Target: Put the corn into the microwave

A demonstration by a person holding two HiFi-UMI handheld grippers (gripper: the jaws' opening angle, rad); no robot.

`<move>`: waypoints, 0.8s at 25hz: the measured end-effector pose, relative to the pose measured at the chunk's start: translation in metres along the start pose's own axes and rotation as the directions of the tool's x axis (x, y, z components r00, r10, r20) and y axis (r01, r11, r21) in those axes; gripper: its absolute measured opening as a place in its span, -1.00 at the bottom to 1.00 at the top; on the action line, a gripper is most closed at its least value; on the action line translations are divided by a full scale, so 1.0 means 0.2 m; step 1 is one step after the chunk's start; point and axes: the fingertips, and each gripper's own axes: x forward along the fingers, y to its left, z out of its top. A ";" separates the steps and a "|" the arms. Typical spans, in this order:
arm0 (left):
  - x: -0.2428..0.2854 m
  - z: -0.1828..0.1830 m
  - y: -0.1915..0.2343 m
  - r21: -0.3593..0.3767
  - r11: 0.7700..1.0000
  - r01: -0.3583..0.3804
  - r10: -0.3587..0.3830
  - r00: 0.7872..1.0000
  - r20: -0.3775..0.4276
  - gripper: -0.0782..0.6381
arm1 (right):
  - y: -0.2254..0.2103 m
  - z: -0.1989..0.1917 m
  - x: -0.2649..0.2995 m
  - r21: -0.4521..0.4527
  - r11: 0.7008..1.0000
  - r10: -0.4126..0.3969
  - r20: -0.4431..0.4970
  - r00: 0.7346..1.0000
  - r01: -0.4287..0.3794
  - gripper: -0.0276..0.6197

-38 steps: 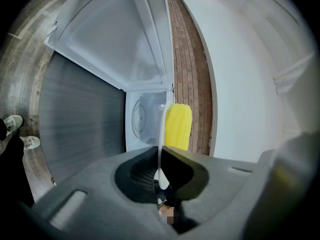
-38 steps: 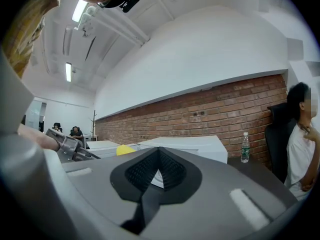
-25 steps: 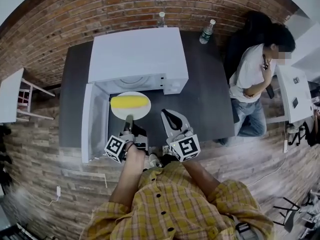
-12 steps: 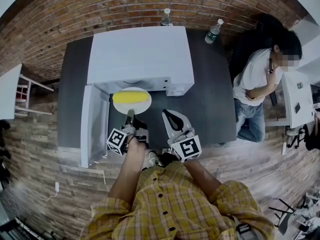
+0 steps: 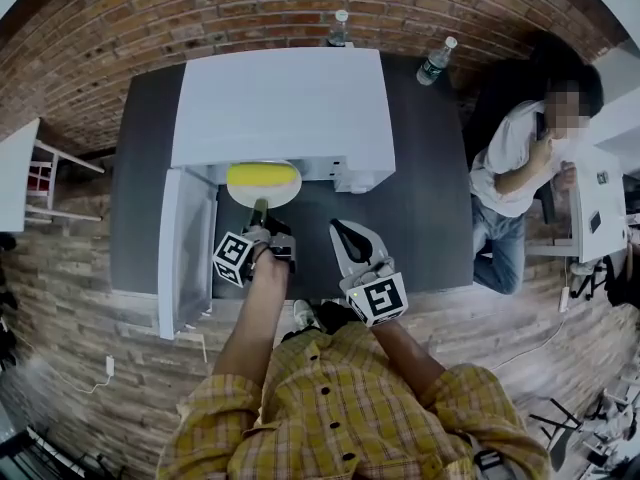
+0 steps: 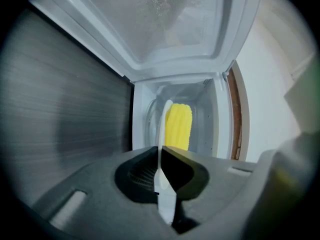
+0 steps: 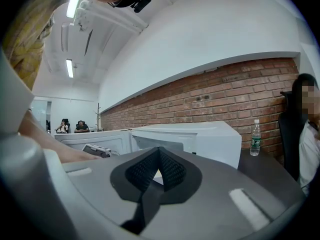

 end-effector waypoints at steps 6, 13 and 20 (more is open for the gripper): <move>0.11 0.01 0.06 0.003 0.999 -0.038 0.038 0.999 0.008 -0.74 | -0.04 -0.02 0.01 0.006 1.000 -0.004 -0.009 1.000 0.004 -0.91; 0.19 0.04 0.13 -0.029 0.997 -0.066 0.067 0.997 0.027 -0.74 | -0.07 -0.03 0.02 0.005 1.000 -0.003 -0.017 1.000 0.003 -0.91; 0.28 0.05 0.13 -0.022 0.996 -0.088 0.088 0.996 0.020 -0.74 | -0.08 -0.05 0.04 0.006 1.000 0.011 -0.026 1.000 -0.011 -0.91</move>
